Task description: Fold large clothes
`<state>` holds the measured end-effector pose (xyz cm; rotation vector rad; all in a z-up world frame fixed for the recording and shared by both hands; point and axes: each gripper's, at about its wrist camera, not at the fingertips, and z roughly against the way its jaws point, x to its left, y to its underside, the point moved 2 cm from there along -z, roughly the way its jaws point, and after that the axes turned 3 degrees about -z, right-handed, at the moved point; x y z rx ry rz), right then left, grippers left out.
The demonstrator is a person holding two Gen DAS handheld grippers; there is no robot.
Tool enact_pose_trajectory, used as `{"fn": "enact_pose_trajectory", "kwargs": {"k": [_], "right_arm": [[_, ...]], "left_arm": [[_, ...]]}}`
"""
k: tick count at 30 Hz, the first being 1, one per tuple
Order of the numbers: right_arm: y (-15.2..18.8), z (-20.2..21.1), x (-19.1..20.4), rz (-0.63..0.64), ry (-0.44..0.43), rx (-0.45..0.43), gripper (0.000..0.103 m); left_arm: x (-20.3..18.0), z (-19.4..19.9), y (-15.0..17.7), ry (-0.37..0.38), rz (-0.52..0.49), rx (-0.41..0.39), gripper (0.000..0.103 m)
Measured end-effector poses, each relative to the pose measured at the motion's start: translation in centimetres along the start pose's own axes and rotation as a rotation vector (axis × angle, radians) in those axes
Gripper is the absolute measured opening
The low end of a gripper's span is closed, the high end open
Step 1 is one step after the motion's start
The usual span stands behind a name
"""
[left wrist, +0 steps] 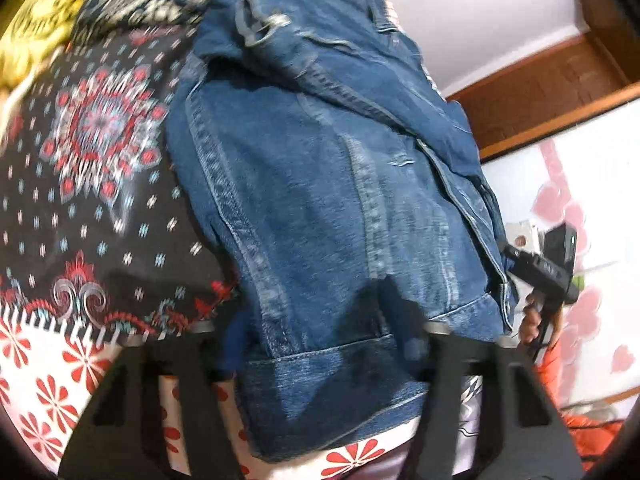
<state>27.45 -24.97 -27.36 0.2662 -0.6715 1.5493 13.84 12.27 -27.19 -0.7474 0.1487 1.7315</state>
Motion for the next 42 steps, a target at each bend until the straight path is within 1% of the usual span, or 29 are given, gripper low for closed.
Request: {"fn": "enact_pose_trajectory", "kwargs": {"k": [1,2,3,4,5,9,11,12,13,14,16,17,18,19,20,22,24,26,29,30,31,32,33,35,36,37,39,41,42], "right_arm": [[-0.1,-0.2,0.2,0.007,0.005,0.001,0.034],[-0.3,-0.3,0.6,0.017,0.010,0.001,0.028],[-0.6,-0.3,1.1,0.038,0.018,-0.001,0.016],[-0.7,-0.2,1.3,0.065,0.030,-0.002,0.010],[-1.1,0.0,1.8,0.093,0.033,-0.020,0.010],[-3.7,2.0,4.4,0.161,0.018,-0.111,0.009],[-5.4,3.3,5.7,0.198,0.013,-0.180,0.009],[-6.5,4.1,6.4,0.209,0.012,-0.215,0.009],[-7.1,4.5,6.8,0.214,0.010,-0.237,0.009],[-8.1,5.0,7.2,0.216,0.008,-0.264,0.009],[-9.9,5.5,7.6,0.218,0.009,-0.301,0.009],[-11.0,5.6,7.8,0.214,0.013,-0.321,0.009],[-11.8,5.5,7.8,0.213,0.019,-0.333,0.009],[-12.8,5.2,8.0,0.211,0.029,-0.342,0.009],[-13.9,4.9,7.9,0.204,0.031,-0.345,0.009],[-16.3,3.7,7.9,0.186,0.040,-0.346,0.009],[-18.2,2.8,6.9,0.149,0.056,-0.345,0.009],[-20.6,0.4,5.6,0.086,0.075,-0.325,0.009],[-22.5,-3.5,3.6,0.022,0.096,-0.268,0.009],[-22.5,-5.1,2.7,0.001,0.108,-0.245,0.009],[-22.4,-6.0,2.0,-0.011,0.112,-0.228,0.009],[-22.1,-6.8,1.4,-0.016,0.114,-0.213,0.009],[-21.6,-7.3,0.9,-0.017,0.113,-0.205,0.009],[-21.0,-7.0,0.1,-0.018,0.089,-0.197,0.010],[-20.9,-6.5,-0.1,-0.019,0.081,-0.195,0.013],[-20.7,-5.8,-0.1,-0.020,0.082,-0.198,0.017],[-20.3,-4.1,0.2,-0.005,0.103,-0.212,0.019],[-19.7,-1.9,1.1,0.041,0.161,-0.251,0.025],[-19.3,-0.6,1.6,0.069,0.207,-0.287,0.033]], "left_arm": [[-0.7,0.2,-0.2,-0.029,-0.032,-0.009,0.025],[-1.1,0.4,-0.4,-0.053,-0.057,-0.021,0.018],[-1.7,0.9,-0.7,-0.070,-0.080,-0.044,0.007],[-2.1,1.4,-1.1,-0.070,-0.087,-0.061,0.006],[-2.3,1.8,-1.5,-0.068,-0.089,-0.076,0.006],[-4.5,5.2,-4.8,-0.068,-0.125,-0.209,0.004],[-5.3,7.0,-7.4,-0.056,-0.131,-0.284,0.004],[-4.6,8.2,-8.1,-0.049,-0.134,-0.302,0.004],[-4.6,8.9,-9.8,-0.044,-0.139,-0.322,0.004],[-4.7,9.2,-11.6,-0.053,-0.149,-0.338,0.004],[-4.8,8.9,-13.9,-0.085,-0.164,-0.355,0.004],[-4.7,8.6,-15.3,-0.096,-0.157,-0.363,0.004],[-4.2,8.5,-16.0,-0.095,-0.147,-0.369,0.004],[-3.7,8.2,-17.5,-0.088,-0.125,-0.379,0.004],[-3.4,7.9,-18.3,-0.086,-0.109,-0.386,0.004],[-1.7,6.6,-21.0,-0.108,-0.061,-0.394,0.004],[0.3,4.7,-22.7,-0.148,-0.013,-0.376,0.004],[2.8,2.0,-24.0,-0.209,0.039,-0.328,0.004],[5.9,-2.6,-24.6,-0.253,0.096,-0.219,0.006],[6.6,-3.6,-24.4,-0.262,0.094,-0.206,0.009],[6.7,-3.8,-24.2,-0.261,0.079,-0.222,0.009],[6.5,-3.7,-23.9,-0.264,0.047,-0.238,0.009],[6.1,-3.5,-23.8,-0.274,0.010,-0.239,0.009],[4.9,-3.3,-23.4,-0.319,-0.061,-0.205,0.009],[4.5,-3.3,-23.3,-0.338,-0.083,-0.192,0.009],[3.6,-3.0,-23.0,-0.370,-0.120,-0.174,0.009],[2.3,-2.2,-22.4,-0.406,-0.152,-0.162,0.010],[0.9,-0.9,-21.7,-0.460,-0.176,-0.173,0.022],[0.3,-0.3,-21.4,-0.502,-0.184,-0.194,0.045]]}}
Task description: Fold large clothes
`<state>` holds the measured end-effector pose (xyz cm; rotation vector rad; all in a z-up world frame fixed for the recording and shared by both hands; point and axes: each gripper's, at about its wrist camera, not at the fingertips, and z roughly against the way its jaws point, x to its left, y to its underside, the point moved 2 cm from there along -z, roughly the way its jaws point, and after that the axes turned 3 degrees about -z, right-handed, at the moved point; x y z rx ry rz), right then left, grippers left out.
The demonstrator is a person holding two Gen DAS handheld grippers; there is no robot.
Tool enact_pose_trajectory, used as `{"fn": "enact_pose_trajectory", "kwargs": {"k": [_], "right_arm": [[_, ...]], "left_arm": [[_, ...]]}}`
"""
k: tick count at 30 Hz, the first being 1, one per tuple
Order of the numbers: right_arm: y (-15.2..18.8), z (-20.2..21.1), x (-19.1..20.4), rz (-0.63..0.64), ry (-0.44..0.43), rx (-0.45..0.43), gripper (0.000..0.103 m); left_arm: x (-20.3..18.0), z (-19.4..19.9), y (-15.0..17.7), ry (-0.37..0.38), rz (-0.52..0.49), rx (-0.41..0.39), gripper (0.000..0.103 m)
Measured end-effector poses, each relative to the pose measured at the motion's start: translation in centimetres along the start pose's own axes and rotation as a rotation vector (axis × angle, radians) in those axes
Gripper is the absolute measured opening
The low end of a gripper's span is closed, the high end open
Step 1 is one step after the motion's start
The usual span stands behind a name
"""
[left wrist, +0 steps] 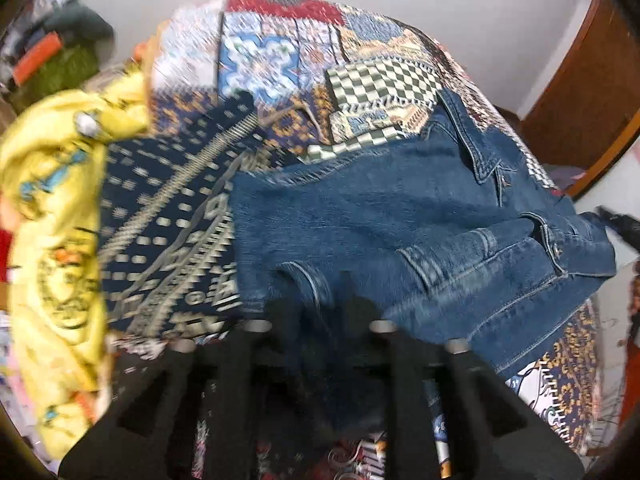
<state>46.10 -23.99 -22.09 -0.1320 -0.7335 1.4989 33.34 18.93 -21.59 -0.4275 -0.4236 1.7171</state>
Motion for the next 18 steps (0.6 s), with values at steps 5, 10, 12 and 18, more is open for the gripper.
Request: {"fn": "enact_pose_trajectory", "kwargs": {"k": [5,10,12,18], "right_arm": [[0.5,5.5,1.2,0.109,0.050,-0.119,0.055],[3.4,8.0,4.0,0.198,-0.015,-0.117,0.059],[5.1,7.9,5.1,0.217,-0.054,-0.093,0.062],[9.8,4.6,8.5,0.288,-0.131,0.041,0.063]], "left_arm": [[-2.3,5.4,0.6,-0.062,-0.081,-0.157,0.080],[-6.1,8.2,2.2,-0.012,-0.169,-0.194,0.095],[-7.7,8.1,3.0,0.001,-0.200,-0.190,0.097],[-10.7,4.8,6.1,-0.009,-0.264,-0.097,0.099]]}}
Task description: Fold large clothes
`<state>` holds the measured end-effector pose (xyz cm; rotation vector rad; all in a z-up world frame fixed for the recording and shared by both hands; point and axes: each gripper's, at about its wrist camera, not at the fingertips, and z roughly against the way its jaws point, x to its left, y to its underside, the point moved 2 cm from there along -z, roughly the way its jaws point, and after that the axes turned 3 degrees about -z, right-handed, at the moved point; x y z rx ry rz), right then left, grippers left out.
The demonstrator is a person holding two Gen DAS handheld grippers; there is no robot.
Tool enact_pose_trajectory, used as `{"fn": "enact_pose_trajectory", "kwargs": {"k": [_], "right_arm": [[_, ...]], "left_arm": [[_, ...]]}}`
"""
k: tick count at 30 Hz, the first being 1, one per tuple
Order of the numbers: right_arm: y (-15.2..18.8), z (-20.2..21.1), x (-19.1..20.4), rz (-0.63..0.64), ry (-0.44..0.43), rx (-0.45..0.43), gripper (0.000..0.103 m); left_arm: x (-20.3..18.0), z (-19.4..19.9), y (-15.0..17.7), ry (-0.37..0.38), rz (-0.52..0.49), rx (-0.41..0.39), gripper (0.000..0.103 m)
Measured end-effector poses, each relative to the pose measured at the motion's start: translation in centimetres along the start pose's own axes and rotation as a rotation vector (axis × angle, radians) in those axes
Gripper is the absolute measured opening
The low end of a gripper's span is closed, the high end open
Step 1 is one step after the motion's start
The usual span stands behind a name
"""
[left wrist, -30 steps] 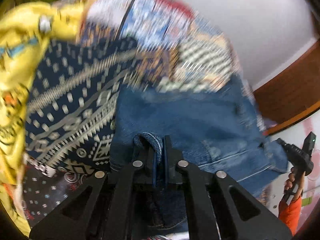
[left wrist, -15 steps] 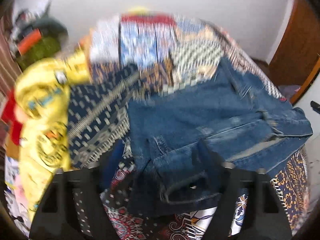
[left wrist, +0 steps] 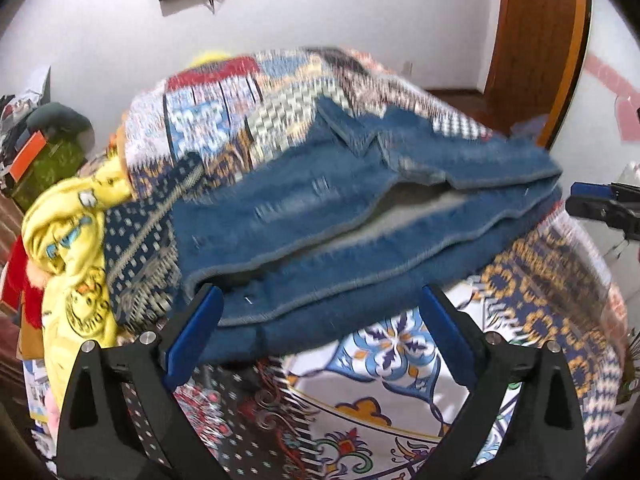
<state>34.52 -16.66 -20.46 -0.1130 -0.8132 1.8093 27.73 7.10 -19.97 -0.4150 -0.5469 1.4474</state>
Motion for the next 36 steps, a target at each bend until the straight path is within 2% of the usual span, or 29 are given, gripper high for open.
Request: {"fn": "enact_pose_trajectory", "kwargs": {"k": [4,7,9,12,14,17,20,21,24,26,27,29,31,36], "right_arm": [[1.3,-2.5,1.8,0.037,-0.018,0.049,0.063],[1.0,-4.2,2.5,0.043,-0.017,0.066,0.063],[0.3,-5.7,2.6,0.042,-0.015,0.088,0.063],[-0.5,-8.5,2.6,0.099,0.015,0.172,0.066],[-1.4,-9.2,2.5,0.112,-0.007,0.190,0.071],[-3.7,-9.7,2.3,0.117,-0.030,0.204,0.072],[-6.7,-9.9,2.1,0.132,-0.003,0.137,0.070],[-8.0,-10.3,1.6,0.127,0.031,0.107,0.070],[-10.2,-11.4,0.4,0.063,0.081,0.058,0.068],[-11.0,-11.0,-0.3,0.001,0.147,-0.019,0.069],[-11.0,-10.1,-0.3,-0.014,0.180,-0.085,0.070],[-10.9,-7.9,-0.2,-0.033,0.162,-0.196,0.071],[-10.8,-6.8,-0.2,-0.056,0.117,-0.213,0.081],[-9.8,-6.5,1.0,0.005,0.102,-0.166,0.081]], "left_arm": [[-0.2,-3.2,0.8,0.002,0.046,0.070,0.099],[0.4,-4.9,0.9,-0.013,0.063,0.087,0.099],[0.7,-5.8,0.7,-0.017,0.050,0.081,0.103],[1.5,-7.3,-0.4,0.010,0.026,0.092,0.103],[2.3,-8.1,-1.4,0.027,0.025,0.102,0.103],[4.1,-9.6,-3.6,-0.022,0.022,0.109,0.103],[6.5,-11.7,-6.4,-0.061,0.036,0.112,0.102],[7.0,-12.0,-7.0,-0.061,0.050,0.115,0.097],[8.9,-11.9,-9.0,-0.066,0.144,0.094,0.093],[9.6,-10.4,-9.5,-0.095,0.183,0.028,0.093],[9.9,-9.6,-9.7,-0.119,0.191,-0.004,0.094],[10.8,-7.6,-10.0,-0.151,0.198,-0.064,0.095],[11.5,-6.6,-10.1,-0.160,0.207,-0.077,0.096],[11.4,-4.9,-8.6,-0.091,0.211,-0.068,0.096]]}}
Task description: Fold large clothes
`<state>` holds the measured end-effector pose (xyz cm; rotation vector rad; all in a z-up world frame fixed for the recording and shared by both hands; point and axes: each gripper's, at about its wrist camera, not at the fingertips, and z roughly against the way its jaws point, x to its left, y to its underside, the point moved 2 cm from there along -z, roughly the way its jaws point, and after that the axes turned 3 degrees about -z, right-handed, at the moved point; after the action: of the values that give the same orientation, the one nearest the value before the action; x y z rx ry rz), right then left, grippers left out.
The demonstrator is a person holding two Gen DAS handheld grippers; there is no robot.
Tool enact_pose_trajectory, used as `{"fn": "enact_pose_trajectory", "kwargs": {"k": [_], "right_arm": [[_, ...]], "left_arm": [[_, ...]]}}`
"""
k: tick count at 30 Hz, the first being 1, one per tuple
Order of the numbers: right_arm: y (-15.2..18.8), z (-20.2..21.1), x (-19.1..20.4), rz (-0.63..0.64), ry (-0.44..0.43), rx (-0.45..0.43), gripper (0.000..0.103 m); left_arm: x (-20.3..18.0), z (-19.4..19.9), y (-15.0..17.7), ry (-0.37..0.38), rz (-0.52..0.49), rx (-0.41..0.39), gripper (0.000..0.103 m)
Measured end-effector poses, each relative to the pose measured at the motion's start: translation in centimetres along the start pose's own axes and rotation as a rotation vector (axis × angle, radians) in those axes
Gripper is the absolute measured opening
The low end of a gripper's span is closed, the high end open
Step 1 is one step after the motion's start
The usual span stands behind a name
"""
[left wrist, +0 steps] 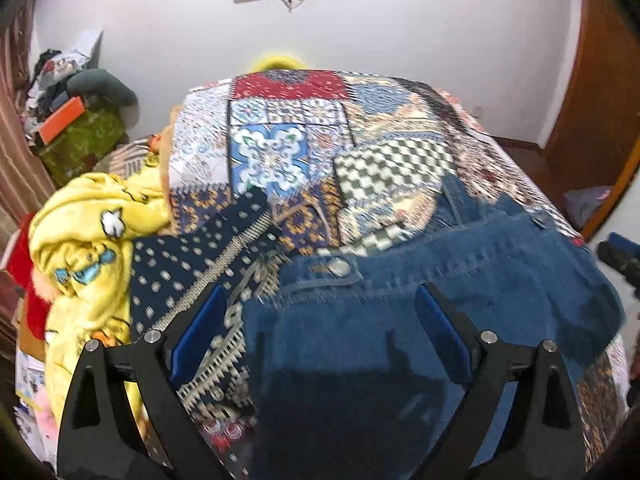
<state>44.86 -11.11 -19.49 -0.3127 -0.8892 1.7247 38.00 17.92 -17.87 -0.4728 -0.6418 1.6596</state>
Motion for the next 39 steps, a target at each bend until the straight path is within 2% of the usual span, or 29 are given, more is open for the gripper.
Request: {"fn": "enact_pose_trajectory", "kwargs": {"k": [8,10,12,13,15,17,19,23,27,32,37,39], "right_arm": [[4.9,-2.8,2.3,0.075,-0.095,0.168,0.081],[6.2,-3.9,2.5,0.104,-0.125,0.226,0.081],[7.3,-4.8,2.1,0.122,-0.132,0.263,0.081],[7.6,-4.9,1.6,0.120,-0.129,0.261,0.082],[7.6,-4.3,0.4,0.100,-0.129,0.248,0.082],[7.4,-3.5,-0.9,0.102,-0.076,0.237,0.082],[7.3,-2.7,-2.0,0.110,-0.022,0.222,0.082],[7.4,-0.7,-4.7,0.081,0.049,0.181,0.083],[7.8,1.3,-6.7,0.020,0.056,0.162,0.083],[8.9,2.7,-8.1,0.025,0.237,0.182,0.084],[10.1,4.6,-9.7,-0.040,0.264,0.207,0.084],[10.5,5.6,-9.8,-0.039,0.278,0.203,0.084]], "left_arm": [[-6.1,-1.7,5.1,0.176,-0.052,0.098,0.098],[-7.6,-2.6,6.2,0.148,-0.089,0.109,0.098],[-8.4,-3.7,7.3,0.072,-0.138,0.114,0.098],[-8.4,-4.2,8.0,0.059,-0.148,0.115,0.099],[-7.8,-3.7,9.0,0.086,-0.129,0.060,0.099],[-7.4,-3.1,9.3,0.082,-0.140,0.044,0.099],[-6.6,-2.5,9.9,0.017,-0.148,0.034,0.103],[-3.4,-1.5,11.2,0.105,-0.014,0.059,0.103],[-0.5,-0.5,12.3,0.023,0.030,0.057,0.103],[3.3,1.1,14.1,-0.015,0.134,0.088,0.103],[6.8,2.7,15.8,-0.186,0.185,0.114,0.103],[7.8,3.3,16.2,-0.191,0.221,0.119,0.103]]}}
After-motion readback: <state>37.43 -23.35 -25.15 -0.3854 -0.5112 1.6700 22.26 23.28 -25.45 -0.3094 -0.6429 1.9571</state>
